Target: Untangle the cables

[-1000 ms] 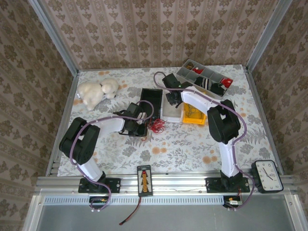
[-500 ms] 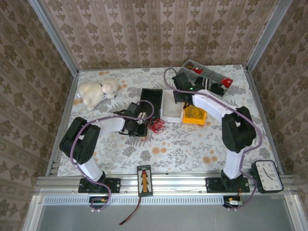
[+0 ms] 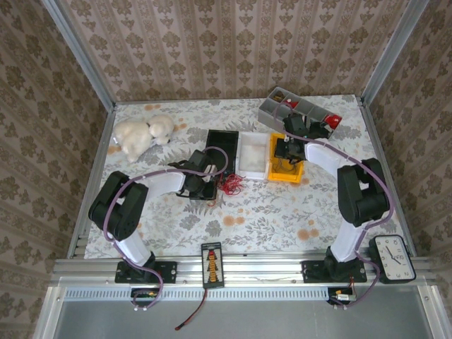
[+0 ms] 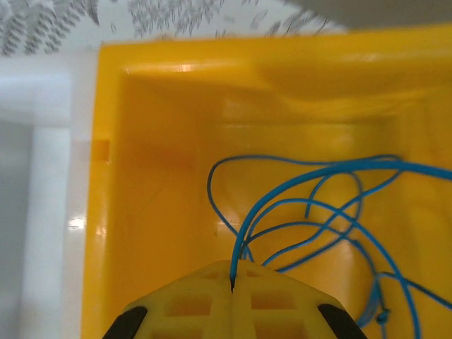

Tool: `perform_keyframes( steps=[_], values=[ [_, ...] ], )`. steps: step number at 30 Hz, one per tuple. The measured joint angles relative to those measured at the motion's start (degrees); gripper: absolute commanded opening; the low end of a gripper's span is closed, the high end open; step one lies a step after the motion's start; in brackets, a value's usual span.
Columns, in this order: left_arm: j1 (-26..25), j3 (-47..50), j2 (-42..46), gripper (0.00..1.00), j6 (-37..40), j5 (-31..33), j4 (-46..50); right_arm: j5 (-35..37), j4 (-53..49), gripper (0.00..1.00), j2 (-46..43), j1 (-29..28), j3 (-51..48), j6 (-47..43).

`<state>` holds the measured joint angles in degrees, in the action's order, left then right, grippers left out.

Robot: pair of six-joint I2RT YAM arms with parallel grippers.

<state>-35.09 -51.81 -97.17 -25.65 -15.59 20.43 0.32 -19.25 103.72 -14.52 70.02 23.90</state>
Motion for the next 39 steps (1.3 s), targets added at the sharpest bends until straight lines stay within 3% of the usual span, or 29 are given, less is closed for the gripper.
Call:
perform_keyframes(
  steps=[9,15,20,33,39],
  values=[
    [-0.5,-0.2,0.0,0.00,0.0,1.1,0.2,-2.3,-0.7,0.06,5.0,0.0,1.9,0.9],
    [-0.6,-0.2,0.0,0.00,0.0,1.1,0.2,-2.5,-0.6,0.32,4.6,0.0,2.5,2.0],
    [-0.6,-0.1,0.2,0.00,0.3,1.1,0.2,-2.0,-0.2,0.43,-0.9,0.0,1.1,2.6],
    [-1.6,0.8,0.6,0.00,0.9,0.2,-2.6,-0.5,3.3,0.45,-12.6,-1.0,-6.5,3.3],
    [-1.6,2.0,1.0,0.00,1.2,-1.2,-4.2,-1.8,7.9,0.45,-18.8,-9.0,-14.2,3.3]
  ],
)
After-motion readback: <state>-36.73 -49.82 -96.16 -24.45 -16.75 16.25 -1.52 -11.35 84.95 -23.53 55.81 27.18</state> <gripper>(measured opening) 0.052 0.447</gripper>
